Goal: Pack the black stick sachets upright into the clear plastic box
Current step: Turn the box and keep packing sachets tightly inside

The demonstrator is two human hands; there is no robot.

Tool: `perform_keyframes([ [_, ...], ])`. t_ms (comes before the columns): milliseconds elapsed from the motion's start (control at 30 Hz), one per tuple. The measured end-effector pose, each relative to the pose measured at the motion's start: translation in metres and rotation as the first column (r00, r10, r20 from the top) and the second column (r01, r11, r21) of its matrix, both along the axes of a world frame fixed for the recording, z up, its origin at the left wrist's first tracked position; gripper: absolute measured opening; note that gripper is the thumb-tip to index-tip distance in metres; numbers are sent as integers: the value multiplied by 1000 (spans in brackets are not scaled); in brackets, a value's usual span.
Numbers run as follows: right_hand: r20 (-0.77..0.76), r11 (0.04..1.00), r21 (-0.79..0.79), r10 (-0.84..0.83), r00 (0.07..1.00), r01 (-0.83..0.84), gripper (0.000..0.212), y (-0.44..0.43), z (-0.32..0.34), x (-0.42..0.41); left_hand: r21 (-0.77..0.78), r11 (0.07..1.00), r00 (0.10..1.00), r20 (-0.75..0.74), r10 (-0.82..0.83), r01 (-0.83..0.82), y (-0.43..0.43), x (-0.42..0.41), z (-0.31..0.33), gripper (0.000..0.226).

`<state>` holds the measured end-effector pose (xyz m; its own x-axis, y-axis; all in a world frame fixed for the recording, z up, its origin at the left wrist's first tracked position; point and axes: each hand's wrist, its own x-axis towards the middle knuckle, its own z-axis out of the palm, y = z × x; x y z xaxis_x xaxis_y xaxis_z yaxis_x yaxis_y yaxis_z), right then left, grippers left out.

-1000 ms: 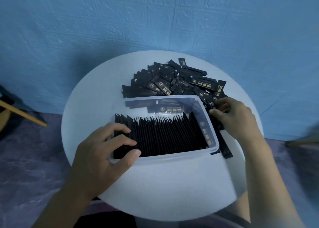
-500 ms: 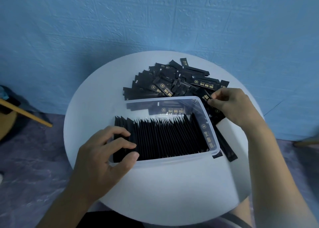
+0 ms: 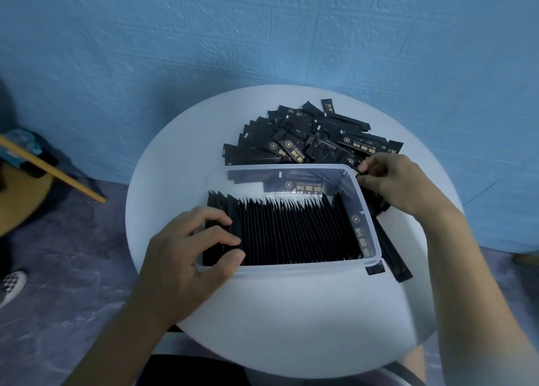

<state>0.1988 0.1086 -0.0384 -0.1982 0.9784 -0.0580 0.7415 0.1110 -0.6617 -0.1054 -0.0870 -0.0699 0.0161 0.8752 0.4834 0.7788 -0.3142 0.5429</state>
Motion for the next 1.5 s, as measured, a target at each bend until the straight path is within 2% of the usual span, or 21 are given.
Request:
perform_keyframes([
  [400,-135,1000,9,18,991,-17,9,5,2,-3,18,1000,1000,-3,2,-2,0,1,2,33],
  [667,-57,994,-51,90,994,-93,10,6,-2,-6,26,1000,1000,-6,7,-7,0,0,0,34],
  [833,-67,995,-44,85,994,-88,9,7,-2,-8,19,1000,1000,-3,9,-9,1,0,-1,34],
  [1000,-199,992,-82,73,977,-91,2,7,4,-10,33,999,1000,-3,9,-8,1,0,-2,33],
  [1067,-235,995,-65,56,970,-73,7,7,7,-10,34,999,1000,0,7,-7,0,0,-2,33],
  [1200,-340,999,53,25,940,-8,9,4,21,-15,31,1000,1000,3,4,-5,0,-1,-2,34],
  [1300,-477,983,164,6,879,82,8,-4,40,-21,33,999,1000,5,3,-4,0,0,-2,34],
  [1367,-539,974,198,11,842,114,16,-16,56,-27,36,999,1000,-4,3,-3,0,0,-1,34],
  [1433,-596,977,199,56,801,80,14,-32,71,-38,37,999,1000,-17,2,-2,1,0,-1,33],
  [1500,-606,989,144,114,787,-32,9,-53,75,-55,35,999,1000,-25,-2,3,1,-1,-1,34],
])
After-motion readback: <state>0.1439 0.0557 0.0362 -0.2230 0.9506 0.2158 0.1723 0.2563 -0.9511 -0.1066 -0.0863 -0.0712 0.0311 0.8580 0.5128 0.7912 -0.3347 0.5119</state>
